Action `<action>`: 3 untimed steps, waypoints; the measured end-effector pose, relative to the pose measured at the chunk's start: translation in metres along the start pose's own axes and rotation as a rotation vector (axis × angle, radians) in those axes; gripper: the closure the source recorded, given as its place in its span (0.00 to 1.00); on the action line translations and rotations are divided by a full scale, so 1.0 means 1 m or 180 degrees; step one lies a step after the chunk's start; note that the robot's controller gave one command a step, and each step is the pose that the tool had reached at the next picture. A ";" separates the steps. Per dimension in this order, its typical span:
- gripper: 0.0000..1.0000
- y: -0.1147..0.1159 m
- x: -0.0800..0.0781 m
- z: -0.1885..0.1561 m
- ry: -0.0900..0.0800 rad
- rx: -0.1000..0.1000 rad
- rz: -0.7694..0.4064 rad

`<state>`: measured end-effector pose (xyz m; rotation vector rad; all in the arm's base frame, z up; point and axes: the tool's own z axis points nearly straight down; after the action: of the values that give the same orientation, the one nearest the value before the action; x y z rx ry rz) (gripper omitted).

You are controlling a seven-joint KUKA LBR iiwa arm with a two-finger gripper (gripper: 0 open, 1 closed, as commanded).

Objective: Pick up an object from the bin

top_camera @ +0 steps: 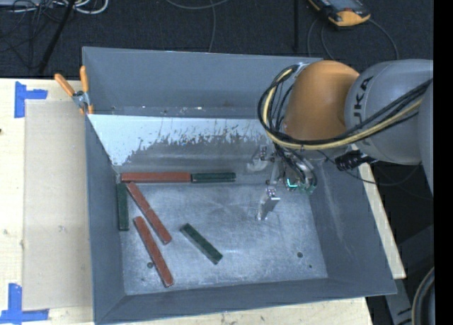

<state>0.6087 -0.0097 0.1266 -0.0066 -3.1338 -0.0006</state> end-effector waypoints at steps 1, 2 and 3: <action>0.00 0.000 -0.002 -0.004 -0.0022 0.0000 0.0000; 1.00 0.044 -0.013 0.047 -0.0034 0.0001 0.0077; 0.00 0.044 -0.010 0.045 0.0039 0.0002 0.0073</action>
Offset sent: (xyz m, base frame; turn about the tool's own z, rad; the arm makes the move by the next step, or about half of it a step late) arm 0.0122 0.0435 -0.0472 0.0239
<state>0.6184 0.0346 0.0812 -0.0421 -3.1214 0.0004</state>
